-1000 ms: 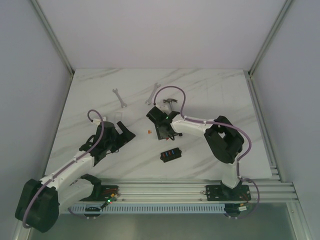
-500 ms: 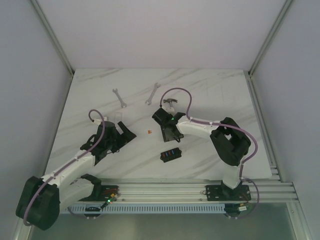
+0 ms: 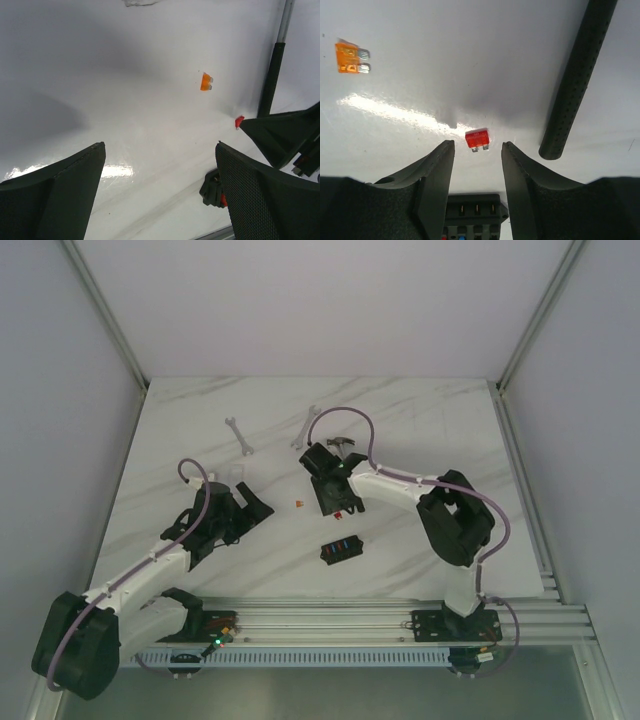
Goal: Snap on the fuse box
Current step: Pick up the fuse from the center of the board.
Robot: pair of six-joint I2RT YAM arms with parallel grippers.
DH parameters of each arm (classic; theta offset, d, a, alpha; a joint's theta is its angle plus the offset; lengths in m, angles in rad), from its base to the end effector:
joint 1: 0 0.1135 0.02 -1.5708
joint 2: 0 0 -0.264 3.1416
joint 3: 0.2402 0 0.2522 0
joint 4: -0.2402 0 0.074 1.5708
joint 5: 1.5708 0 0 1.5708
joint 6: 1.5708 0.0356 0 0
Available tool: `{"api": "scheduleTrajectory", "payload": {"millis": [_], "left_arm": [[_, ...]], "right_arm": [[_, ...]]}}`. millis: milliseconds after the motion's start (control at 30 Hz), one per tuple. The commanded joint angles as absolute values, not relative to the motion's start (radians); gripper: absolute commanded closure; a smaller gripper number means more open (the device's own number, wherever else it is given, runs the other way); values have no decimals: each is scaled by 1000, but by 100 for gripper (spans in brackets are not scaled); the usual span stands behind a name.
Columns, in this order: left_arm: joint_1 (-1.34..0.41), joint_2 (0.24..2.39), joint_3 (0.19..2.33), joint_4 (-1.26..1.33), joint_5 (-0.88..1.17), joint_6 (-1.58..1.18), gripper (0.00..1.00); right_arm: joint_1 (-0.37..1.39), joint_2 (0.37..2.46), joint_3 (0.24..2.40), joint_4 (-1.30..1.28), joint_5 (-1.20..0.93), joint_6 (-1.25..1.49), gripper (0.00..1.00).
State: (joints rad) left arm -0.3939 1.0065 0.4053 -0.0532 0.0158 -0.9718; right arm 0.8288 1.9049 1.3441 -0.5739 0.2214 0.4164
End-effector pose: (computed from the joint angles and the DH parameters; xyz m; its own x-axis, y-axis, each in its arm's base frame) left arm 0.1860 -0.0779 0.1808 -0.6434 -0.6269 -0.4394 -0.2413 0.7108 -0.6607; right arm 0.2706 0.2836 0.1849 -0.8257 -0.3167 -0.4668 -0.3526 0.9357 -0.0112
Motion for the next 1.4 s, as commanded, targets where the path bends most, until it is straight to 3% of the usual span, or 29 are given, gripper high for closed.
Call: {"api": "scheduleTrajectory", "payload": {"millis": [0, 1200, 1367], "left_arm": [[-399, 1001, 399, -35, 35, -973, 0], [-410, 1035, 414, -16, 58, -966, 0], [-425, 1040, 422, -11, 58, -962, 0]], "right_arm": [[816, 1958, 1403, -646, 186, 342, 51], [771, 2082, 1389, -662, 91, 284, 62], [765, 2091, 1358, -639, 87, 282, 68]]}}
